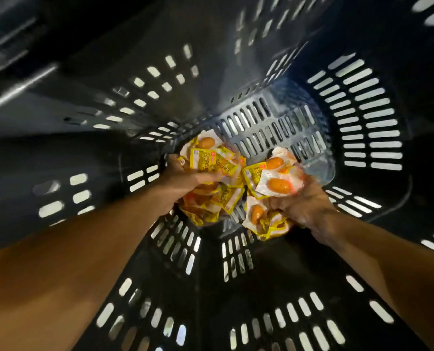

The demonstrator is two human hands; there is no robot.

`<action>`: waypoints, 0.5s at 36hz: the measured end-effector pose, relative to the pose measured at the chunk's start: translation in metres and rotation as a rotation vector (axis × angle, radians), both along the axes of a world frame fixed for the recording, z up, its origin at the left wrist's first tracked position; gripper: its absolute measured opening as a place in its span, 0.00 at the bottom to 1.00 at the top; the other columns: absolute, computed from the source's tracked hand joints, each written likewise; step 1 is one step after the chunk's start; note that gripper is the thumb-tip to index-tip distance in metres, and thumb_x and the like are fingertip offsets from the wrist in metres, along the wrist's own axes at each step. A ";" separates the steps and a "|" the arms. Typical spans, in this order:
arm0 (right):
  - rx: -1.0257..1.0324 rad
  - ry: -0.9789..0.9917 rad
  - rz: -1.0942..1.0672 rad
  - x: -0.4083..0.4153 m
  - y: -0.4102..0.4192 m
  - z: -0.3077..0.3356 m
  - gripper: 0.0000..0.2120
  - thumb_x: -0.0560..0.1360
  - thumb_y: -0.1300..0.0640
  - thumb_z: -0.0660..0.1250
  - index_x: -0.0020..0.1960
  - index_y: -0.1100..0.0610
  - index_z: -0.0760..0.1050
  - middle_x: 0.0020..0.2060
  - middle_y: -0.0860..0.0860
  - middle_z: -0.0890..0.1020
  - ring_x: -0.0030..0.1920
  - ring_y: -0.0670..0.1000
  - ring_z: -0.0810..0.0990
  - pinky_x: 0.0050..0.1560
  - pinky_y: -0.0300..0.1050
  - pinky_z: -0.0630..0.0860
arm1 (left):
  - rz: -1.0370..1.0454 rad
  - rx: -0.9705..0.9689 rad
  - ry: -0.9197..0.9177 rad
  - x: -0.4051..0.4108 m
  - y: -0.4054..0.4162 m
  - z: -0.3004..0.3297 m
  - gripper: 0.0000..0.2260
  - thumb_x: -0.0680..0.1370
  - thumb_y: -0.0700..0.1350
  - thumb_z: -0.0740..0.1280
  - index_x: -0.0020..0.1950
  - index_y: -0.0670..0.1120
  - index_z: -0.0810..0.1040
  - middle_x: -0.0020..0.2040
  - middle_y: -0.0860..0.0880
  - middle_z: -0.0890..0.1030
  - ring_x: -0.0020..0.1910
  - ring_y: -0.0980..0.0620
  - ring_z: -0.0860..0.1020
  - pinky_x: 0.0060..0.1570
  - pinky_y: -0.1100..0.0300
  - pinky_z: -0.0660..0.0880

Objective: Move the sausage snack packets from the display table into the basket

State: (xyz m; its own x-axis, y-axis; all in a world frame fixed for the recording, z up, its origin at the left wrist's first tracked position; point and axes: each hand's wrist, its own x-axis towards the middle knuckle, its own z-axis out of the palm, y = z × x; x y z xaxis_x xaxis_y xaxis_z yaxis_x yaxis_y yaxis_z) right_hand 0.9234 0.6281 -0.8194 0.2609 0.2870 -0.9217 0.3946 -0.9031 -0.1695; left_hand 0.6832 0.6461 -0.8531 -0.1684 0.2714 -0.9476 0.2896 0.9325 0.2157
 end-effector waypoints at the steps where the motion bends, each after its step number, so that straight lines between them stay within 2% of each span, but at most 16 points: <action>1: 0.004 0.005 0.012 -0.001 -0.001 -0.002 0.40 0.63 0.57 0.84 0.70 0.48 0.70 0.60 0.52 0.82 0.59 0.57 0.82 0.64 0.56 0.79 | 0.029 0.010 -0.014 0.002 0.000 -0.002 0.54 0.54 0.61 0.85 0.74 0.54 0.62 0.65 0.53 0.76 0.63 0.48 0.75 0.64 0.45 0.73; 3: 0.000 0.011 0.018 -0.004 -0.004 -0.006 0.33 0.63 0.58 0.84 0.64 0.47 0.74 0.57 0.51 0.84 0.56 0.56 0.83 0.62 0.56 0.80 | 0.076 0.063 -0.030 0.003 -0.001 -0.006 0.49 0.52 0.61 0.85 0.69 0.57 0.69 0.61 0.55 0.79 0.63 0.50 0.78 0.58 0.52 0.77; 5: -0.018 0.022 0.004 -0.005 -0.004 -0.008 0.29 0.64 0.58 0.84 0.60 0.47 0.75 0.55 0.52 0.84 0.54 0.56 0.84 0.60 0.56 0.81 | 0.087 0.080 -0.032 0.002 -0.003 -0.009 0.46 0.56 0.57 0.85 0.71 0.55 0.71 0.62 0.54 0.81 0.62 0.49 0.79 0.61 0.50 0.76; 7: -0.028 0.038 -0.005 -0.006 -0.004 -0.010 0.28 0.66 0.59 0.83 0.60 0.47 0.75 0.55 0.52 0.84 0.53 0.57 0.84 0.59 0.57 0.82 | 0.058 0.064 -0.075 -0.001 -0.004 -0.009 0.37 0.61 0.52 0.84 0.68 0.54 0.76 0.60 0.52 0.83 0.59 0.48 0.81 0.64 0.46 0.76; 10: -0.018 0.020 0.012 -0.007 -0.006 -0.007 0.28 0.68 0.58 0.81 0.64 0.49 0.76 0.55 0.53 0.84 0.55 0.58 0.84 0.59 0.57 0.81 | 0.001 -0.056 -0.151 -0.007 -0.004 -0.003 0.22 0.69 0.45 0.80 0.61 0.52 0.81 0.54 0.49 0.86 0.55 0.45 0.83 0.61 0.42 0.78; 13: -0.032 0.014 0.033 -0.007 -0.007 0.002 0.26 0.70 0.58 0.79 0.66 0.53 0.76 0.62 0.58 0.79 0.60 0.60 0.81 0.63 0.58 0.79 | -0.031 -0.091 -0.132 -0.012 -0.008 0.012 0.15 0.75 0.39 0.74 0.60 0.49 0.81 0.53 0.46 0.86 0.51 0.46 0.84 0.54 0.47 0.81; 14: -0.037 0.034 0.040 -0.006 -0.007 0.008 0.23 0.73 0.60 0.76 0.66 0.55 0.76 0.64 0.60 0.78 0.61 0.60 0.79 0.63 0.58 0.78 | -0.024 -0.089 -0.111 -0.015 -0.010 0.021 0.14 0.76 0.38 0.72 0.61 0.48 0.80 0.53 0.46 0.85 0.51 0.46 0.84 0.50 0.50 0.81; 16: -0.036 0.095 0.062 -0.003 -0.006 0.025 0.11 0.77 0.66 0.69 0.56 0.55 0.76 0.61 0.61 0.78 0.54 0.59 0.80 0.56 0.56 0.80 | 0.001 -0.083 -0.130 -0.019 -0.017 0.043 0.12 0.79 0.37 0.68 0.62 0.47 0.78 0.54 0.44 0.83 0.53 0.44 0.83 0.48 0.50 0.81; 18: -0.033 0.167 0.065 0.001 -0.005 0.048 0.10 0.79 0.68 0.66 0.51 0.54 0.74 0.55 0.60 0.78 0.45 0.54 0.77 0.47 0.48 0.77 | 0.044 -0.070 -0.145 -0.022 -0.023 0.068 0.12 0.81 0.34 0.65 0.63 0.43 0.77 0.53 0.42 0.83 0.51 0.44 0.82 0.46 0.50 0.80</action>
State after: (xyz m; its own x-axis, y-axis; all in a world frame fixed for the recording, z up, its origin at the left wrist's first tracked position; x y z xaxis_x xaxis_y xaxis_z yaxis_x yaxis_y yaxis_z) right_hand 0.9245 0.6230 -0.7716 0.0850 0.2674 -0.9598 0.4215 -0.8825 -0.2085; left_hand 0.6612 0.6235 -0.7848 -0.0385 0.1994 -0.9792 0.2188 0.9578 0.1864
